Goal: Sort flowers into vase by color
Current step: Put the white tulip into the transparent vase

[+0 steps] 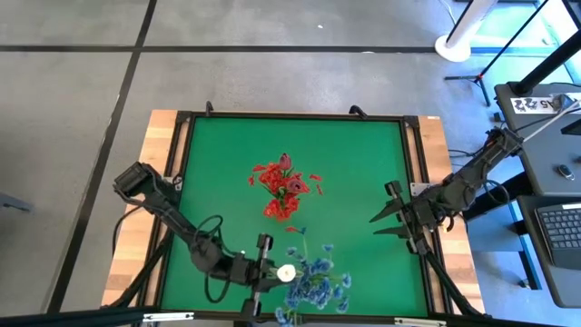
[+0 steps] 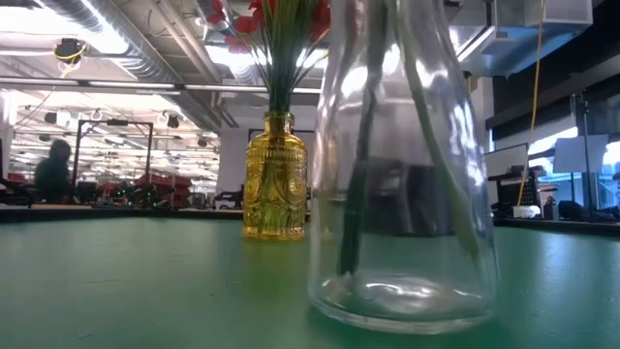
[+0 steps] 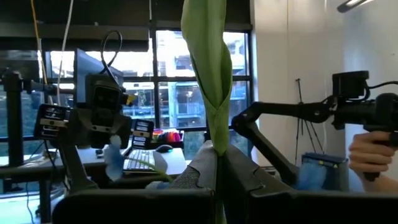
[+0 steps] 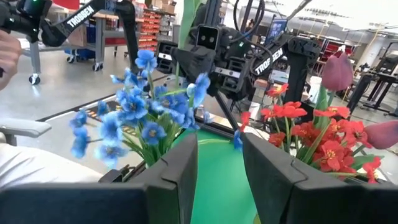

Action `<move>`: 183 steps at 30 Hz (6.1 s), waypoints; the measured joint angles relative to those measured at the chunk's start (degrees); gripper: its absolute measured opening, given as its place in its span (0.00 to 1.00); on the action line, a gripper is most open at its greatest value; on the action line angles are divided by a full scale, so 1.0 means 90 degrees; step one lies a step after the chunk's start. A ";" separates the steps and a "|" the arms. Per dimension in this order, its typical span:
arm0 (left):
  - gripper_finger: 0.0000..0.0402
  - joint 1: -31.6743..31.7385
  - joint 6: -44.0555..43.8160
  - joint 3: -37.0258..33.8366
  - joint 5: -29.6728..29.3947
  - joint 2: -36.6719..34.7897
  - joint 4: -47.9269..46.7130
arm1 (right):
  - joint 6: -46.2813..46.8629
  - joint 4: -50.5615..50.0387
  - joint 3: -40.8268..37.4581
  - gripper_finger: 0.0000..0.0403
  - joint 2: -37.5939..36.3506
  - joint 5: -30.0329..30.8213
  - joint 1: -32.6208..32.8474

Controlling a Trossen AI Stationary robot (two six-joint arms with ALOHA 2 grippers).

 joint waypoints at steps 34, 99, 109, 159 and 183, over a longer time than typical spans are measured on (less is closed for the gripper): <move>0.00 0.0567 -0.0278 0.0002 0.0009 -0.0002 0.0562 | 0.1167 0.2582 0.1051 0.31 0.2650 -0.1443 -0.1253; 0.00 0.0521 -0.0542 0.0002 -0.0622 -0.0036 0.0252 | 0.1927 0.1377 0.3434 0.56 0.4734 -0.2292 -0.2087; 0.00 0.0642 -0.0787 0.0002 -0.0637 -0.0036 -0.0001 | 0.2310 0.1608 0.3434 0.56 0.4734 -0.3016 -0.2086; 0.24 0.0404 -0.0910 0.0002 -0.0869 -0.0070 -0.0095 | 0.2059 0.0974 0.3432 0.01 0.4268 -0.3307 -0.2076; 0.44 -0.0416 0.0921 0.0002 -0.2198 -0.0393 0.0905 | 0.1979 -0.0284 0.3430 0.00 0.2699 -0.2914 -0.2076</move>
